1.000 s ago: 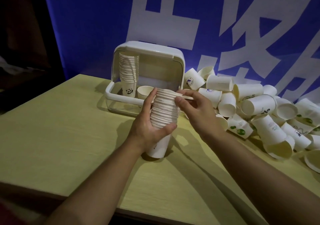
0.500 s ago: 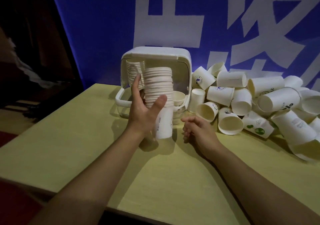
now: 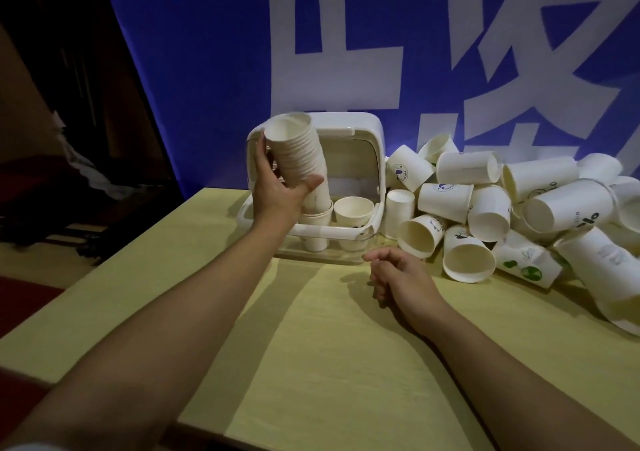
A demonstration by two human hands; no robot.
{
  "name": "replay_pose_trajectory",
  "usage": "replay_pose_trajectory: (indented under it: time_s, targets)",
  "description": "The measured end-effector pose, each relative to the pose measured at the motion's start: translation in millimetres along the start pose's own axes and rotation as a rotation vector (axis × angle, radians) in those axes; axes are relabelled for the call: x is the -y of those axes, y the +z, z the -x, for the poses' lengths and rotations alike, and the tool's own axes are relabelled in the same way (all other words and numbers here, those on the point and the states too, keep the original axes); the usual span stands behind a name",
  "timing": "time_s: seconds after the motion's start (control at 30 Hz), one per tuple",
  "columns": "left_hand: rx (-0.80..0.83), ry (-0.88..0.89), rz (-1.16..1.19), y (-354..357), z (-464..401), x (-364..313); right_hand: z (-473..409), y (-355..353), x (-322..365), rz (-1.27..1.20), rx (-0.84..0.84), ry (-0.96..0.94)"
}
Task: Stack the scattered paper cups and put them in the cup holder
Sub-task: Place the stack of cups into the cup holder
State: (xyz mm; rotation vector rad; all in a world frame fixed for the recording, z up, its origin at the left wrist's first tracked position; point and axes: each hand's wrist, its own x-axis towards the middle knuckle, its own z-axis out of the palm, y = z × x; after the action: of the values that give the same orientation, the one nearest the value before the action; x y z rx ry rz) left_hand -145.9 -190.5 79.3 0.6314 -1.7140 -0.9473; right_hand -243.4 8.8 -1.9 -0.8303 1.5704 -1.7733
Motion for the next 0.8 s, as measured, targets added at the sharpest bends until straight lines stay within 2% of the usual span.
replay_pose_trajectory:
  time_s: [0.2,0.37,0.5,0.57,0.67,0.73,0.8]
  targets:
    - [0.191,-0.115,-0.361,6,12,20,1,-1,0,0.012,0.017,-0.006]
    - [0.197,-0.167,-0.423,7,9,21,1,-1,0,0.026,0.027,-0.011]
    - [0.196,-0.203,-0.401,5,19,23,2,-1,-1,0.023,0.014,-0.009]
    - [0.078,-0.160,-0.346,6,33,23,7,-1,1,0.080,-0.015,-0.051]
    - [-0.128,-0.028,-0.078,14,68,18,15,-6,8,0.406,-0.168,-0.228]
    - [-0.114,-0.014,0.053,26,95,16,18,-15,18,0.512,-0.302,-0.315]
    - [-0.020,0.013,0.114,39,114,16,19,-33,28,0.722,-0.409,-0.359]
